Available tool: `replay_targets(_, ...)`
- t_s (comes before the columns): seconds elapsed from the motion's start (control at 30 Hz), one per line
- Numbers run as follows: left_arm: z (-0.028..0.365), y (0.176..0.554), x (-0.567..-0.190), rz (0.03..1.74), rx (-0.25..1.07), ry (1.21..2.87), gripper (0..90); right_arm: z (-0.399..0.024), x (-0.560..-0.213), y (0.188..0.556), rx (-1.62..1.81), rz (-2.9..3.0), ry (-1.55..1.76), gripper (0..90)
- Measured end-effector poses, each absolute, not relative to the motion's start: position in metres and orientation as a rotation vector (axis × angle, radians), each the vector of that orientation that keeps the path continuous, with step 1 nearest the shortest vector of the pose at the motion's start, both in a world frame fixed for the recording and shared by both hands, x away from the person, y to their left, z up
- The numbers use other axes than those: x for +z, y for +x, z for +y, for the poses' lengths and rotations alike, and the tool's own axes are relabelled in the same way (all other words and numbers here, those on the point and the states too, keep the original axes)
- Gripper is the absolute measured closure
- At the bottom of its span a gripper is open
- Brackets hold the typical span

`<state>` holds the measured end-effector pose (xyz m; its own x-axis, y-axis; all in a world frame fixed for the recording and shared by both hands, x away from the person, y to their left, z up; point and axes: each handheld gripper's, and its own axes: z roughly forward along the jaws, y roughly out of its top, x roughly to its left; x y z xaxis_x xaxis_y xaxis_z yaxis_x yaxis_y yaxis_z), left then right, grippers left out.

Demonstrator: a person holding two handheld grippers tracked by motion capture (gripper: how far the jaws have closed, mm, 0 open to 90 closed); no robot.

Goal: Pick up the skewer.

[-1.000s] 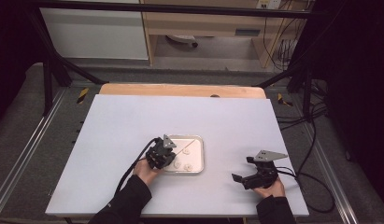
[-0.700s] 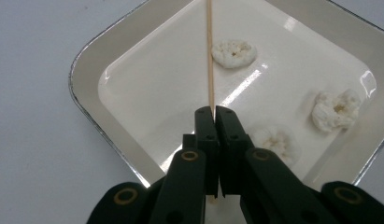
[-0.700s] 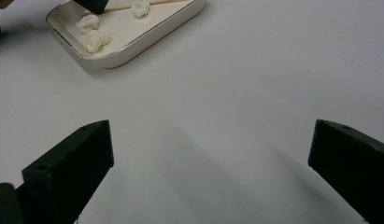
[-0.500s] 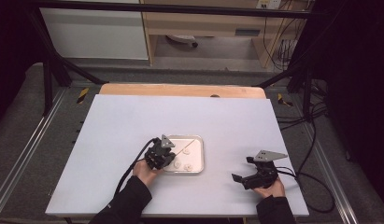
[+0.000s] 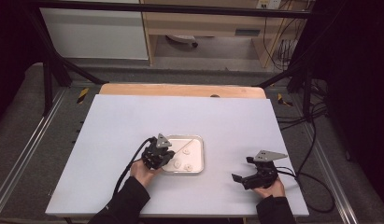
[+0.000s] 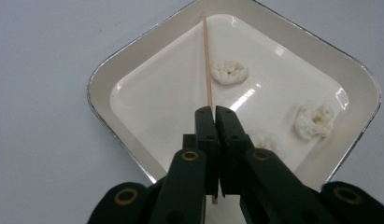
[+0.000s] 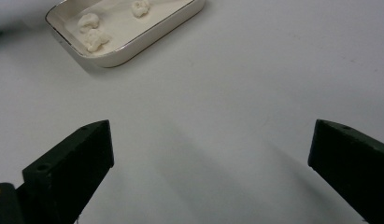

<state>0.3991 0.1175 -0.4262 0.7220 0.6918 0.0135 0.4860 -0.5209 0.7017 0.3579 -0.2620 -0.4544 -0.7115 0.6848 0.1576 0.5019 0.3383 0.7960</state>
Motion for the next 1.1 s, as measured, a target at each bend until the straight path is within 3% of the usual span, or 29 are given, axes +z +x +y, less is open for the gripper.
replay_targets(1.1,0.128,0.383,-0.408,0.793,0.325,2.222,88.5,-0.246,-0.442,0.357,1.262,2.408,0.994,1.3)
